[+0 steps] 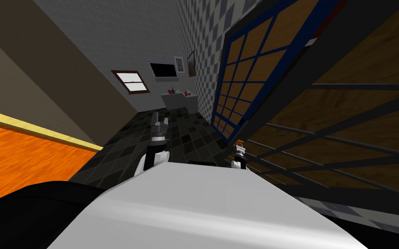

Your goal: Pull the door open

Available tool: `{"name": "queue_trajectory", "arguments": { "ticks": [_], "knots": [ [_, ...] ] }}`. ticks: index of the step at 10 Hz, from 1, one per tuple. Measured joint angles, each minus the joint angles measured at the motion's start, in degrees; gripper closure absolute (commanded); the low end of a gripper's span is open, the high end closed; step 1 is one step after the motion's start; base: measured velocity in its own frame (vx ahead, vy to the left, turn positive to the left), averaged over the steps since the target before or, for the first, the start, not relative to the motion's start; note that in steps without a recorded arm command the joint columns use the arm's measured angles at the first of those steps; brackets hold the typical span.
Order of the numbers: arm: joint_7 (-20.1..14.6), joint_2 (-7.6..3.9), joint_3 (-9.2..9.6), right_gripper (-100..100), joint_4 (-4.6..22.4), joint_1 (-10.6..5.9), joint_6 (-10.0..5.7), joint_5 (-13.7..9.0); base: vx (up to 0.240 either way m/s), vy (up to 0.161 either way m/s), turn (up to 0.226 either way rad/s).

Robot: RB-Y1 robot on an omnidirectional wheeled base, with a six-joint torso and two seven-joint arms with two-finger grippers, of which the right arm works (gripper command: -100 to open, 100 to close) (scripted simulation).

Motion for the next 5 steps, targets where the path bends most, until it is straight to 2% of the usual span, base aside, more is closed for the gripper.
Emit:
{"name": "queue_trajectory", "arguments": {
  "ticks": [1,2,3,4,5],
  "knots": [
    [-0.4,-0.21,0.52,100,-1.2,0.5,0.52,0.4,-0.198,-0.045,0.108],
    [-1.3,-0.69,1.05,100,-0.8,0.04,0.28,0.7,-0.189,-0.013,0.107],
    [-1.9,-0.97,1.54,100,-0.9,0.04,0.19,1.1,-0.076,0.001,0.032],
    [-2.0,-0.88,1.69,100,-0.9,0.12,0.31,1.2,-0.141,0.009,0.061],
    [-2.4,-1.07,2.06,100,-1.1,0.26,0.38,1.5,-0.238,-0.016,0.082]
  ]
}}
